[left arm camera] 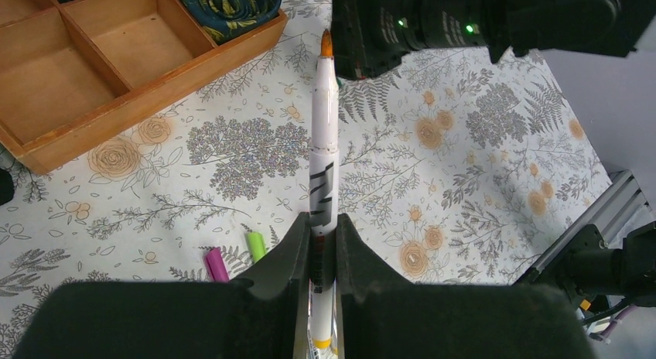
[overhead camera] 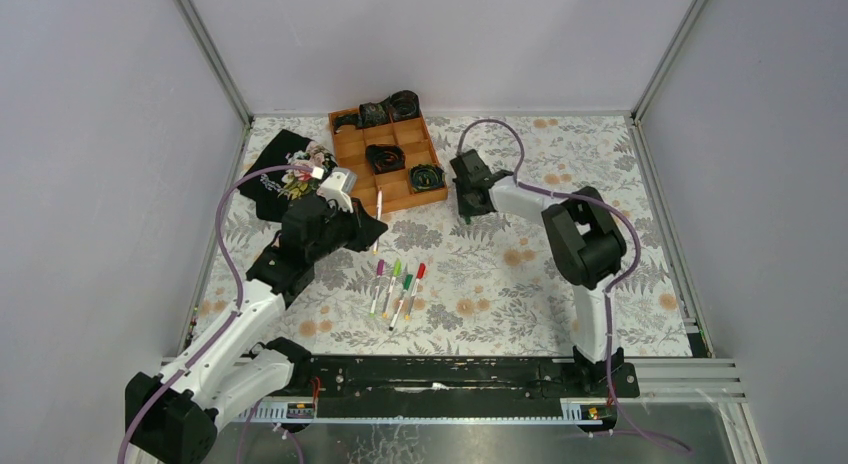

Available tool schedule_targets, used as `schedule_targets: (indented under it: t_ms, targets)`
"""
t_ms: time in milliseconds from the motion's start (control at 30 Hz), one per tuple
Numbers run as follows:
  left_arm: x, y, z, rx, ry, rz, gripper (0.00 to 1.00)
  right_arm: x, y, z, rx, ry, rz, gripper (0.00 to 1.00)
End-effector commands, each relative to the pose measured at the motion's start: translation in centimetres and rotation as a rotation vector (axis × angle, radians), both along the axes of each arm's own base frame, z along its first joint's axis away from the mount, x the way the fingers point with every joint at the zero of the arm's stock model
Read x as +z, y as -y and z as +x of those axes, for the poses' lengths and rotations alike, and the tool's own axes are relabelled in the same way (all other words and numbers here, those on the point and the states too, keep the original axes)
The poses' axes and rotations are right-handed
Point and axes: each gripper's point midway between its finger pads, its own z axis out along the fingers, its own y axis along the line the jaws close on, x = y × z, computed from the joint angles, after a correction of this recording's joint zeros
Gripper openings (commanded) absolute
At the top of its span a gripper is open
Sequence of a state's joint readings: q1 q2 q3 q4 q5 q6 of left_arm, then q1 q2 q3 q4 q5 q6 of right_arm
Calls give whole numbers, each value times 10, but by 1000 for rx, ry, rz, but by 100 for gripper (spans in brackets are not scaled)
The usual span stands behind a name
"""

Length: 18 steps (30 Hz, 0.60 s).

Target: Insert the pens into the pen caps

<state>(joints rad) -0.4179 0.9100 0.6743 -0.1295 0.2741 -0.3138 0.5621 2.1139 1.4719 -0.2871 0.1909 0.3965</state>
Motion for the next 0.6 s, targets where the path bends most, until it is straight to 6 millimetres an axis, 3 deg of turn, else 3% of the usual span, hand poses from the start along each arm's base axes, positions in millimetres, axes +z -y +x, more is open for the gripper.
schedule_targets:
  t_ms: [0,200,567]
  targets:
    - [15,3,-1,-11,35,-41,0,-47,46,-95,-1,-285,-110,0]
    - [10,16,-9,-33,-10,-112,0,-16,44,-126,-12,-250,38,0]
    - [2,41,-22,-155,-44,-208,0,121,-8,-114,13,78,543,0]
